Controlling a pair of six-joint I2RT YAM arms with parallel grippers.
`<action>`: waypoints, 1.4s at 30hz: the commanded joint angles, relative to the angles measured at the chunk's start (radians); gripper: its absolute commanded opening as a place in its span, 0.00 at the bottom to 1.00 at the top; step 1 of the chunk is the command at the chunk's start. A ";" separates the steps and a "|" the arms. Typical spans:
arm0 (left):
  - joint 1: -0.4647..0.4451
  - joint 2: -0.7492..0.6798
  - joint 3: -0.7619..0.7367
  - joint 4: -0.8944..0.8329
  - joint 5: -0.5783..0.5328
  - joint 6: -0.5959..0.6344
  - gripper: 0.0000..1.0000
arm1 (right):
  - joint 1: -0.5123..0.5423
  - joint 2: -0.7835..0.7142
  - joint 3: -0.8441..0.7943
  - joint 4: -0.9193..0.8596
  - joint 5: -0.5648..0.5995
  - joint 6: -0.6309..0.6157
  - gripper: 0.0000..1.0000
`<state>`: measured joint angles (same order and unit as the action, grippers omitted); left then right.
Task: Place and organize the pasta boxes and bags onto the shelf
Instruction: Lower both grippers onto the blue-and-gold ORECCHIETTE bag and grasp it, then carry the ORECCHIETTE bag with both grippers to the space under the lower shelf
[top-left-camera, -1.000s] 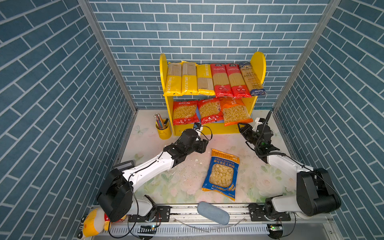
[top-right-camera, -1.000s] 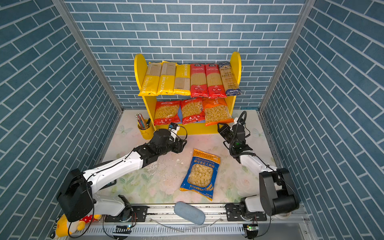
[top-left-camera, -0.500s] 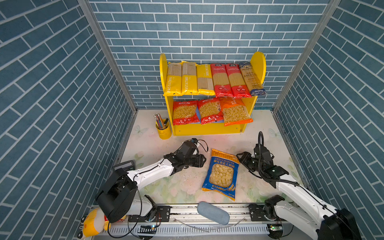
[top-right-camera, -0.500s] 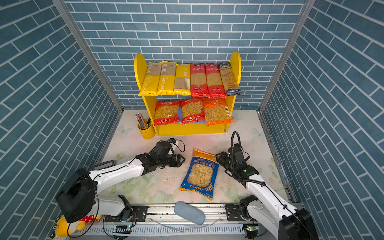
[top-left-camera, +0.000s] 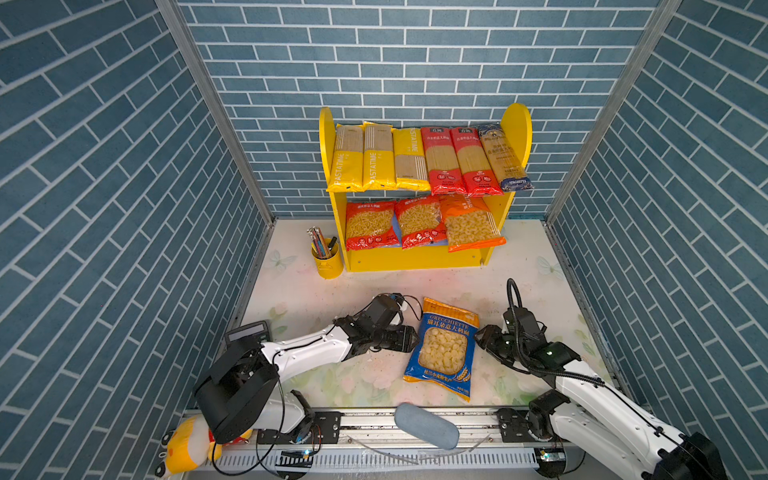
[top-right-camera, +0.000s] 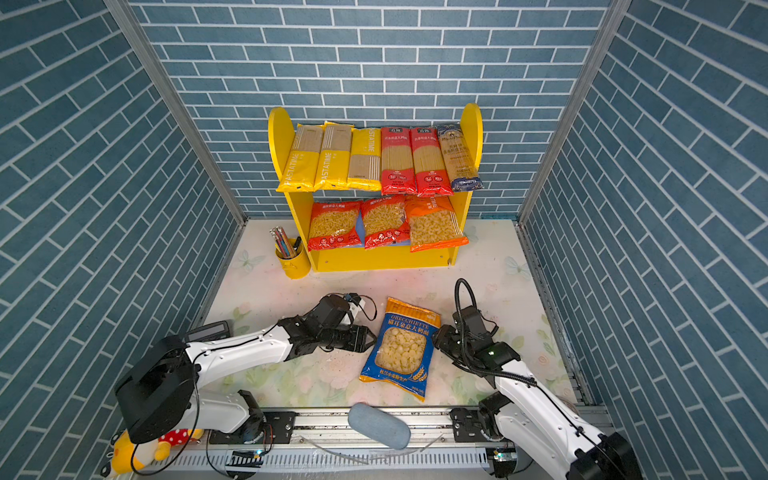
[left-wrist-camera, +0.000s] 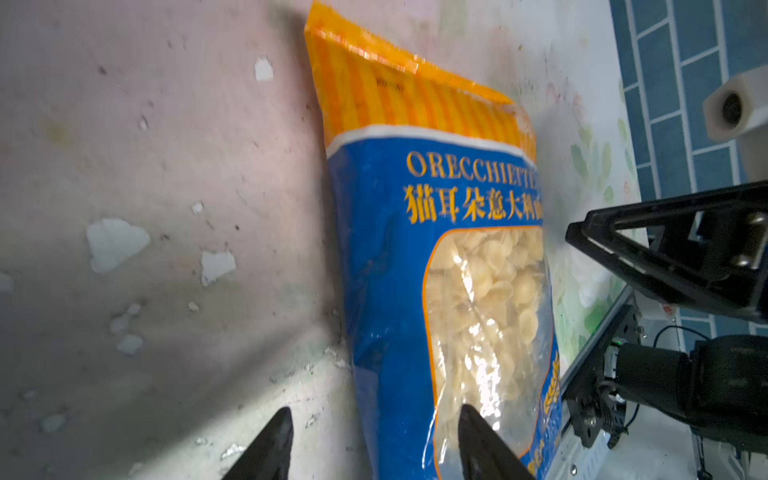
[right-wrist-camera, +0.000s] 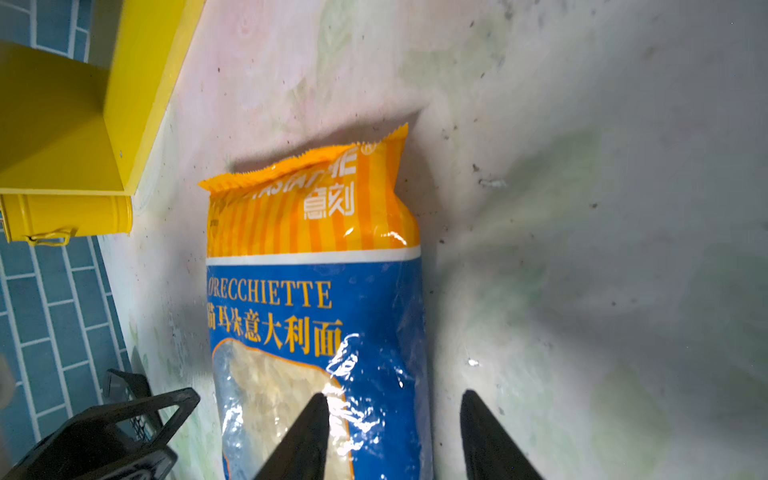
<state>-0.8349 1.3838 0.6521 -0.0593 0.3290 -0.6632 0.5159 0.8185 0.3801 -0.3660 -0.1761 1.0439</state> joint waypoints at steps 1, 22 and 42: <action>-0.019 -0.002 -0.029 0.023 0.054 -0.029 0.64 | 0.015 -0.020 -0.023 -0.051 -0.031 0.023 0.53; -0.076 0.104 -0.112 0.261 0.138 -0.125 0.60 | 0.059 0.104 -0.077 0.145 -0.080 0.027 0.50; -0.015 0.082 -0.055 0.254 0.069 -0.047 0.02 | 0.067 0.187 -0.069 0.588 0.006 -0.031 0.00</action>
<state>-0.8745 1.4940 0.5575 0.2024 0.4332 -0.7544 0.5762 0.9806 0.3058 0.0483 -0.2127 1.0397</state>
